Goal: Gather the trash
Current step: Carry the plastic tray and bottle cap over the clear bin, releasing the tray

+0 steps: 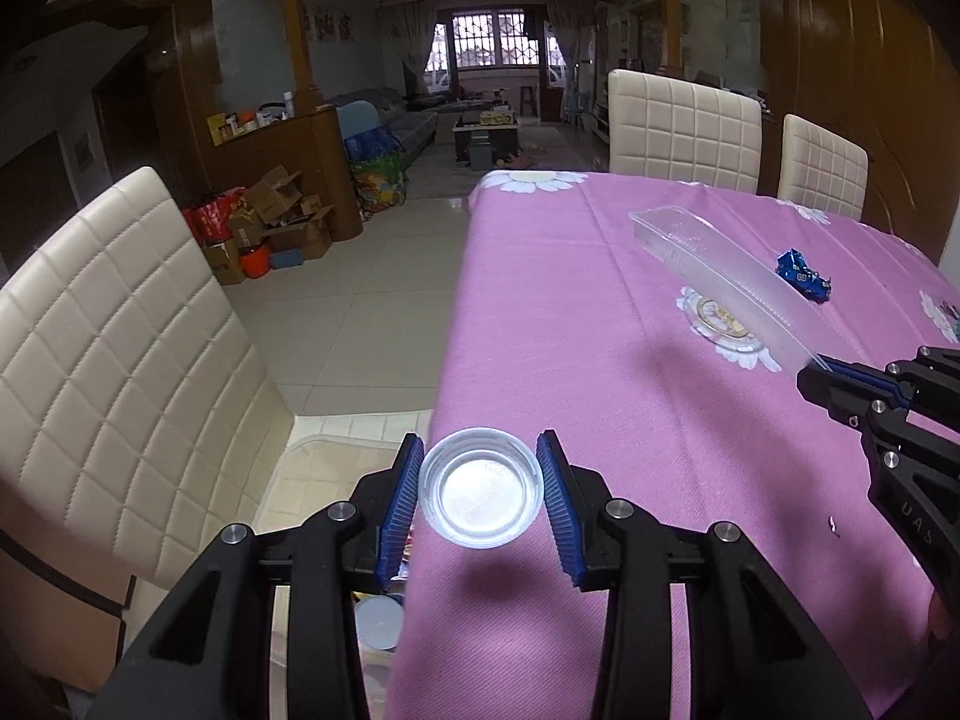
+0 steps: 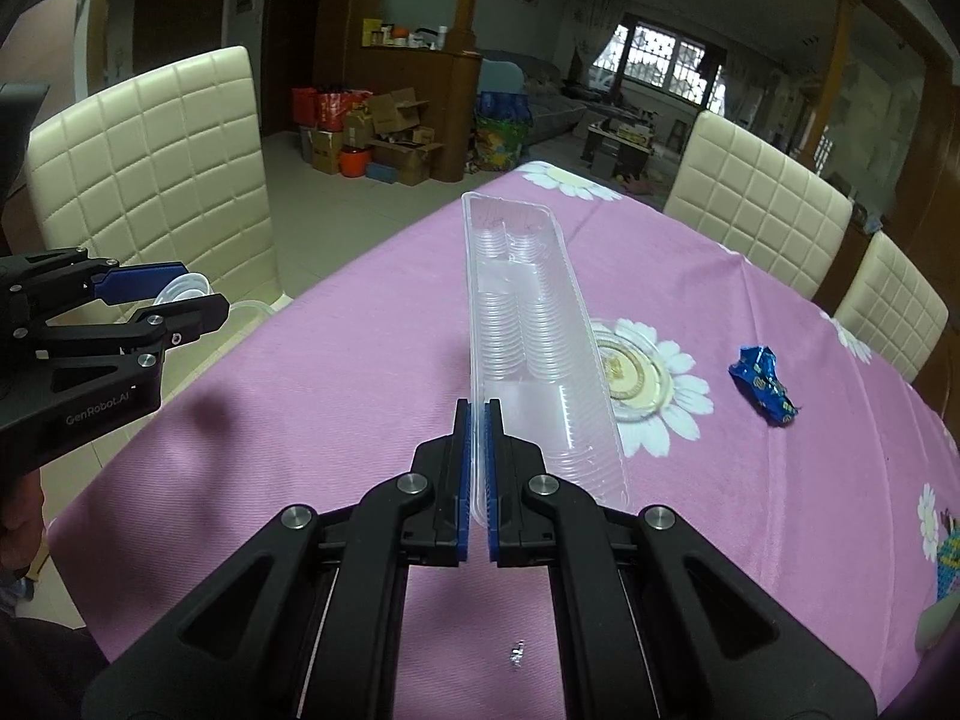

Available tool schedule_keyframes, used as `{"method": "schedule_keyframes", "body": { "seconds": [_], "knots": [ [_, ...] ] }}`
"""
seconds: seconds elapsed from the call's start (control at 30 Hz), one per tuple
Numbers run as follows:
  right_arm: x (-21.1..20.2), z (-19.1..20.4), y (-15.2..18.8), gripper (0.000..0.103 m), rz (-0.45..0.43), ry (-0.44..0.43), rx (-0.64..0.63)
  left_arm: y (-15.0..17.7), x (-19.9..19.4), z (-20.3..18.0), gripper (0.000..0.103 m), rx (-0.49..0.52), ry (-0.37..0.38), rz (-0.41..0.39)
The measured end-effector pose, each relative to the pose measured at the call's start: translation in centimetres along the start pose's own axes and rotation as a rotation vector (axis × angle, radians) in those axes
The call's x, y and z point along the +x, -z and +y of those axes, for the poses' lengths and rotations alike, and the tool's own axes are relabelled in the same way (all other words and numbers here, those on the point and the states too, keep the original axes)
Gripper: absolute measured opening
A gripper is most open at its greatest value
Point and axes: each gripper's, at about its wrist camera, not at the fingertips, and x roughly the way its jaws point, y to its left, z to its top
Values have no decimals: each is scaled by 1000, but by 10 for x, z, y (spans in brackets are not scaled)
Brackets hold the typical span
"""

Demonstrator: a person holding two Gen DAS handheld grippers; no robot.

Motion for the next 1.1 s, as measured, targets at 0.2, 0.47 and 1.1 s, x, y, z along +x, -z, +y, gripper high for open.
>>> {"method": "schedule_keyframes", "body": {
  "seconds": [0.2, 0.47, 1.1],
  "knots": [
    [-7, 22, -5, 4, -12, -14, -45, 11, -16, 23, 39, -22, -33, -29],
    [-10, 51, -11, 4, -22, -46, -100, 23, -20, 53, 39, -79, -66, -18],
    [-10, 101, -25, 4, -43, -124, -194, 47, -19, 95, 39, -179, -108, 3]
  ]
}}
